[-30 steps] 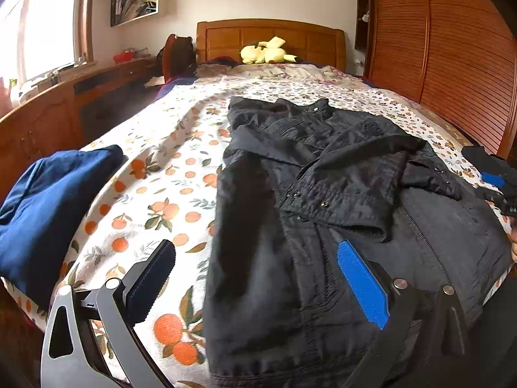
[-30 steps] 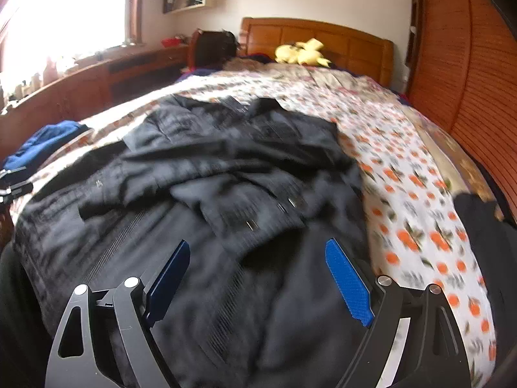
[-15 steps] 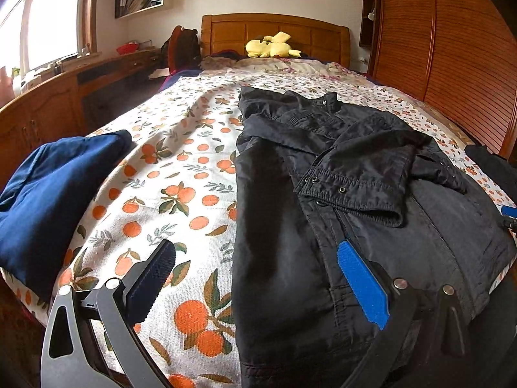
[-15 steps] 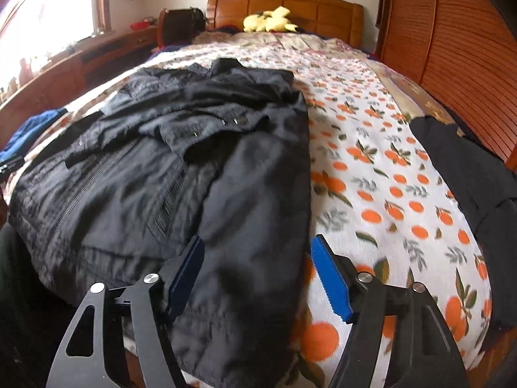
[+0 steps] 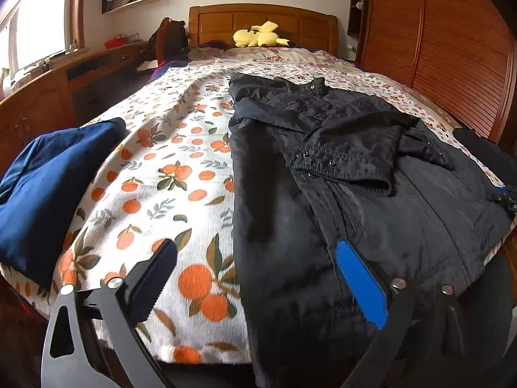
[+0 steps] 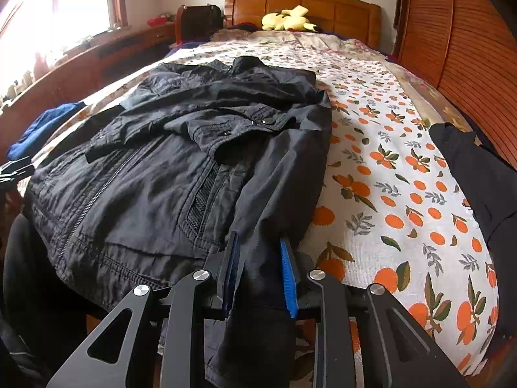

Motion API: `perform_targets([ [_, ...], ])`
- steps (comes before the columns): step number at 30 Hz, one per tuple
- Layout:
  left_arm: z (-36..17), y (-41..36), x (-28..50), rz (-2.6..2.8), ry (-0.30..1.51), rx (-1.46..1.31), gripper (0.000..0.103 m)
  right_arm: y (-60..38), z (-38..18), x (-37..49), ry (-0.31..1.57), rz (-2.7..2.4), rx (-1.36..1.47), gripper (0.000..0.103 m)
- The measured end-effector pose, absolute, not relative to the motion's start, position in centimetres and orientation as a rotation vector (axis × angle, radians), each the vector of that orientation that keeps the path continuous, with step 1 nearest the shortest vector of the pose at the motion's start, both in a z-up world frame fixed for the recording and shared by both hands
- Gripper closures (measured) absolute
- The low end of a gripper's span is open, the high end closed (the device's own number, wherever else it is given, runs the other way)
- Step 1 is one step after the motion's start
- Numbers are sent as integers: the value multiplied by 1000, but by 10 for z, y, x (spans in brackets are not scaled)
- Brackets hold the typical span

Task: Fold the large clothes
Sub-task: 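Close the right tool on the hem while the left tool grasps the hem too, then lift the hem with both tools, fold it toward the collar, and open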

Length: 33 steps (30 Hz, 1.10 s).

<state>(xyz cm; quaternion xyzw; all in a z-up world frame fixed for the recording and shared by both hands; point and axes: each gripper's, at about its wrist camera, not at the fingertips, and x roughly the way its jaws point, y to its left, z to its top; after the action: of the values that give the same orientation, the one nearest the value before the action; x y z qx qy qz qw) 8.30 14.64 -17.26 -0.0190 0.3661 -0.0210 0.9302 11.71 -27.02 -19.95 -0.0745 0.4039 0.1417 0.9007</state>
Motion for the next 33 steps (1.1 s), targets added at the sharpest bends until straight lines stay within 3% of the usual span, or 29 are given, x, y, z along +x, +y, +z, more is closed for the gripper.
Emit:
perform_targets([
  [3,-176,149,80,-71,776,-73,28,-272,-205,118,847,288,-147,73],
  [5,-181,149,78,-93,803,-80,47,-272,-209,119,857,284,-145,72],
  [8,-186,146,76,-110,820,-64,55,-274,-214,121,869,283,-141,71],
  [14,-194,145,77,-108,836,-66,55,-276,-217,122,870,287,-135,69],
  [15,-194,144,77,-106,835,-61,56,-275,-218,122,871,290,-137,72],
  [18,-189,141,77,-123,829,-62,80,-273,-215,123,869,324,-142,91],
  [19,-187,141,77,-130,828,-73,91,-274,-211,124,863,330,-133,93],
  [20,-183,142,78,-143,826,-89,94,-274,-205,124,851,343,-121,95],
  [25,-153,137,79,-192,768,-109,99,-274,-167,120,752,390,-60,98],
  [33,-64,129,83,-235,596,-129,100,-264,-97,123,585,390,-34,99],
])
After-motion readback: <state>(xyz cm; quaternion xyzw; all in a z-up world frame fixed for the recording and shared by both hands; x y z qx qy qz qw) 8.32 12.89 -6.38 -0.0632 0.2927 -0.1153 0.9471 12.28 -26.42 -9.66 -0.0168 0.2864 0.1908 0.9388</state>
